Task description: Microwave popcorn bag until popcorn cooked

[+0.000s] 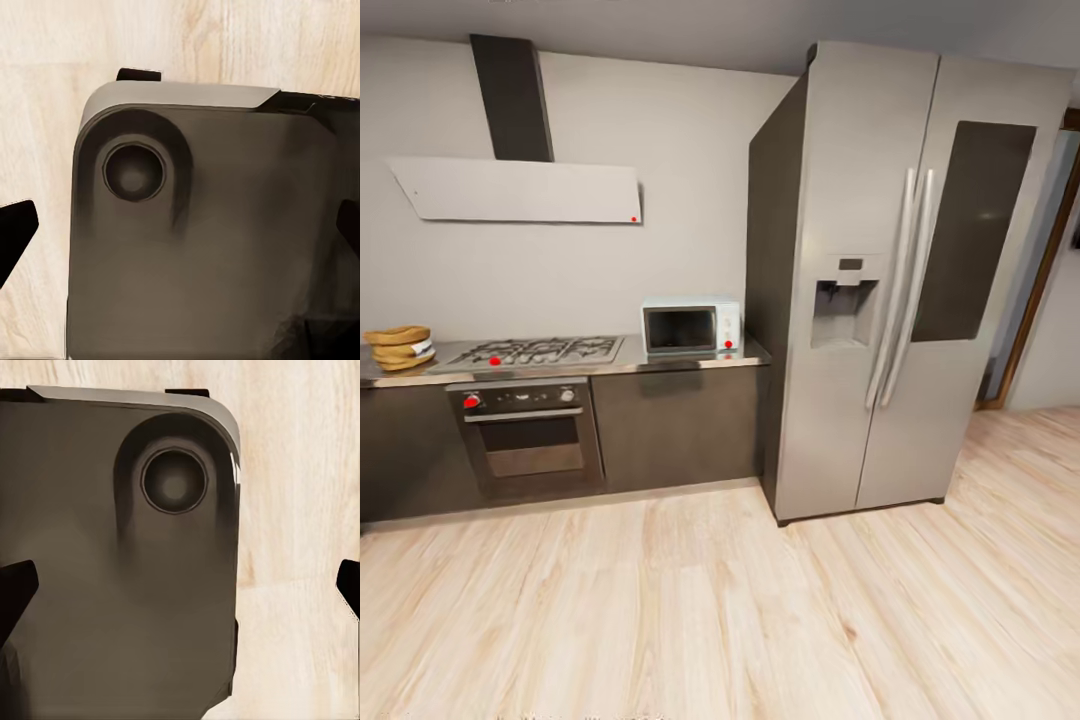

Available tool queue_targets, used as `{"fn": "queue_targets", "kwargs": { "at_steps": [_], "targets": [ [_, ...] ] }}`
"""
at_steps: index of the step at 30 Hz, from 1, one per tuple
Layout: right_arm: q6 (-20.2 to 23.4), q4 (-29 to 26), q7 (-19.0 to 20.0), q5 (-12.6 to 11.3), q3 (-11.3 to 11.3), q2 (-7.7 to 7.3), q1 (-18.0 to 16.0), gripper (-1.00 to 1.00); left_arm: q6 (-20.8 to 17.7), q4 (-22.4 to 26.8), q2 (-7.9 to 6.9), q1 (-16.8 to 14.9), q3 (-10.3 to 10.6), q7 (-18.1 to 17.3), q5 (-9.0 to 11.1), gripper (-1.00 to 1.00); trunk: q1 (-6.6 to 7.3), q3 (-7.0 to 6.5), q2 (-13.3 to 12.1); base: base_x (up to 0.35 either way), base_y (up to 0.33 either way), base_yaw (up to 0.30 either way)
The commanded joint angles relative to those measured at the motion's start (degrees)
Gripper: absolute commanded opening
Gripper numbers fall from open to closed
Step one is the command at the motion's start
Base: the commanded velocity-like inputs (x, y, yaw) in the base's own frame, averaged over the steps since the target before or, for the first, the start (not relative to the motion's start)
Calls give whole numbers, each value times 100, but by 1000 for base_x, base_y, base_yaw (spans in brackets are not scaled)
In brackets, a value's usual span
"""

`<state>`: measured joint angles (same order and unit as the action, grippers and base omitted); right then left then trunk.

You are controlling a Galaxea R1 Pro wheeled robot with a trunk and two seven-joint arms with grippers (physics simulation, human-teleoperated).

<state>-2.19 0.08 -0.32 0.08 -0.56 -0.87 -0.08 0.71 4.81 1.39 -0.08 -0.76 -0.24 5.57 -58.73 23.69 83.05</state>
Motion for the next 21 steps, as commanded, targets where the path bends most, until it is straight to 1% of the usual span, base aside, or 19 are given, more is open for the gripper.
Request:
{"fn": "queue_targets", "kwargs": {
  "at_steps": [1,12,21],
  "targets": [
    [-18,1,-3,1,-5,-1,-1,100,8,2,1,-1,-3,-2,58,100,0,5,2,0,0,269],
    [-18,1,-3,-2,-34,2,-1,100,-1,-6,10,-1,-12,15,59,100,0,5,2,0,0,262],
    [-18,1,-3,11,-24,-9,-1,100,-1,-7,10,-1,-12,13,58,100,0,5,2,3,0,27]
  ]
}}
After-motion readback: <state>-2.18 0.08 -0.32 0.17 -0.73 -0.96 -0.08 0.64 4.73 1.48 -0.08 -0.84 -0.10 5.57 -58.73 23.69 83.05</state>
